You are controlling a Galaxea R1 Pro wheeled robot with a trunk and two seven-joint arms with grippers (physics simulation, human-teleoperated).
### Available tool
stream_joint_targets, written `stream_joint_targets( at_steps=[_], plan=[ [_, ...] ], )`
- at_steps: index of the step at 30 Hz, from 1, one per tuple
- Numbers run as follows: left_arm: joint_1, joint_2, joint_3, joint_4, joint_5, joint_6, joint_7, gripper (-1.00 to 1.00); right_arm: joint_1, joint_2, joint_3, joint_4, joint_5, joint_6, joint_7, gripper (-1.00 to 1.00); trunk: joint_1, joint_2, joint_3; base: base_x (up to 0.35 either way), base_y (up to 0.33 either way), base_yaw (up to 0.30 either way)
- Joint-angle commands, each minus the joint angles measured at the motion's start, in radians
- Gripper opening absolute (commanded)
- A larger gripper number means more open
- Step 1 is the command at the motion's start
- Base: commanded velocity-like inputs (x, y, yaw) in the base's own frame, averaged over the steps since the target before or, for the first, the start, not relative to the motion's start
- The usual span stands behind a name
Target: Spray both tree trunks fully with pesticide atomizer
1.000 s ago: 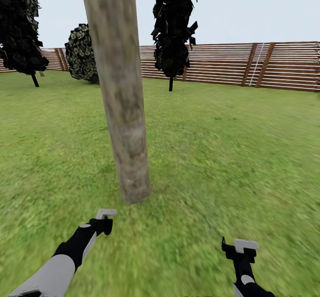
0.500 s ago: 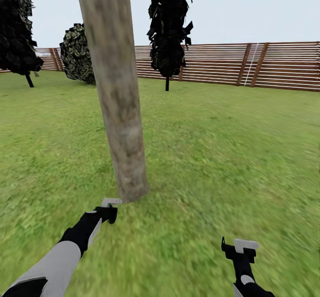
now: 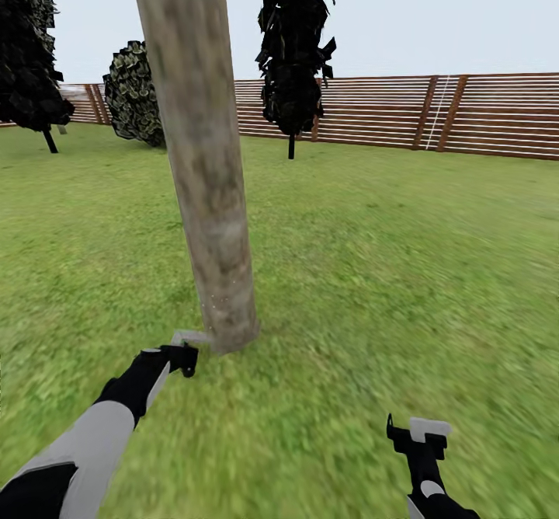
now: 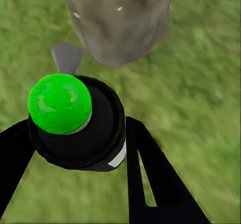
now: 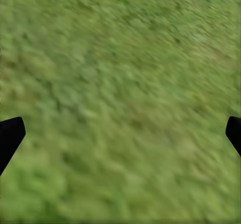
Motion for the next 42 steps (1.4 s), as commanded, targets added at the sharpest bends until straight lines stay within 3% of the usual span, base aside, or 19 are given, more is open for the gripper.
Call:
stream_joint_targets(
  at_steps=[1, 3, 8, 9, 12, 14, 18, 21, 22, 23, 24, 27, 30, 32, 35, 38, 42],
  plan=[
    [0.001, 0.005, -0.001, -0.009, 0.004, 0.006, 0.0, -1.0, 0.0, 0.0, 0.0, 0.0, 0.0, 0.0, 0.0, 1.0, 0.0, 0.0, 0.0, -0.103, 0.0, 0.0],
    [0.005, -0.003, -0.005, -0.048, 0.002, 0.029, 0.001, -1.0, 0.0, 0.0, 0.0, 0.0, 0.0, 0.0, -0.001, 1.0, 0.0, 0.0, 0.0, -0.262, 0.0, 0.0],
    [0.001, -0.083, -0.023, -0.075, -0.003, 0.036, 0.0, -1.0, 0.0, 0.0, 0.0, 0.0, 0.0, 0.0, -0.001, 1.0, 0.0, 0.0, 0.0, -0.09, 0.0, 0.0],
    [-0.003, -0.086, -0.027, -0.093, -0.002, 0.04, -0.001, -1.0, 0.0, 0.0, 0.0, 0.0, 0.0, 0.0, -0.001, 1.0, 0.0, 0.0, 0.0, -0.009, 0.0, 0.0],
    [-0.026, -0.074, -0.027, -0.138, 0.002, 0.101, -0.013, -1.0, 0.0, -0.001, 0.0, 0.0, 0.0, 0.0, -0.001, 1.0, 0.0, 0.0, 0.0, -0.003, 0.0, 0.0],
    [-0.037, -0.017, -0.022, -0.169, 0.003, 0.147, -0.083, -1.0, 0.0, -0.002, 0.0, 0.0, 0.0, 0.0, -0.001, 1.0, 0.0, 0.0, 0.0, 0.0, 0.0, 0.0],
    [-0.041, 0.067, -0.018, -0.179, 0.004, 0.16, -0.156, -1.0, 0.0, -0.002, 0.0, 0.0, 0.0, 0.0, -0.002, 1.0, 0.0, 0.0, 0.0, 0.0, 0.0, 0.0],
    [-0.045, 0.053, -0.022, -0.186, 0.004, 0.164, -0.162, -1.0, 0.0, -0.002, 0.0, 0.0, 0.001, 0.0, -0.002, 1.0, 0.0, 0.0, 0.0, 0.0, 0.0, 0.0],
    [-0.049, 0.038, -0.024, -0.187, 0.003, 0.166, -0.162, -1.0, 0.0, -0.002, 0.0, 0.0, 0.0, 0.0, -0.002, 1.0, 0.0, 0.0, 0.0, 0.0, 0.0, 0.0],
    [-0.064, -0.012, -0.027, -0.188, -0.002, 0.176, -0.162, -1.0, 0.0, -0.002, 0.0, 0.0, 0.001, 0.0, -0.002, 1.0, 0.0, 0.0, 0.0, 0.0, 0.0, 0.0],
    [-0.072, -0.021, -0.028, -0.188, -0.003, 0.18, -0.162, -1.0, 0.0, -0.002, 0.0, 0.0, 0.0, 0.0, -0.002, 1.0, 0.0, 0.0, 0.0, 0.0, 0.0, 0.0],
    [-0.096, -0.014, -0.023, -0.187, 0.0, 0.191, -0.166, -1.0, 0.0, -0.002, 0.0, 0.0, 0.001, 0.0, -0.002, 1.0, 0.0, 0.0, 0.0, 0.0, 0.0, 0.0],
    [-0.122, 0.066, -0.019, -0.187, 0.005, 0.215, -0.172, -1.0, 0.0, -0.002, 0.0, 0.0, 0.001, 0.001, -0.002, 1.0, 0.0, 0.0, 0.0, 0.0, 0.0, 0.0],
    [-0.145, 0.101, -0.019, -0.187, 0.004, 0.221, -0.204, -1.0, 0.0, -0.002, 0.0, 0.0, 0.0, 0.001, -0.002, 1.0, 0.0, 0.0, 0.0, 0.0, 0.0, 0.0],
    [-0.152, 0.075, -0.027, -0.188, 0.001, 0.242, -0.22, -1.0, 0.0, -0.002, 0.0, 0.0, 0.0, 0.001, -0.002, 1.0, 0.0, 0.0, 0.0, 0.0, 0.0, 0.0],
    [-0.172, 0.027, -0.03, -0.188, -0.002, 0.252, -0.221, -1.0, 0.0, -0.002, 0.0, 0.0, 0.0, 0.0, -0.002, 1.0, 0.0, 0.0, 0.0, 0.0, 0.0, 0.057],
    [-0.184, 0.026, -0.03, -0.188, -0.004, 0.278, -0.222, -1.0, 0.0, -0.002, 0.0, 0.0, 0.0, 0.001, -0.002, 1.0, 0.0, 0.0, 0.0, 0.0, 0.0, 0.243]
  ],
)
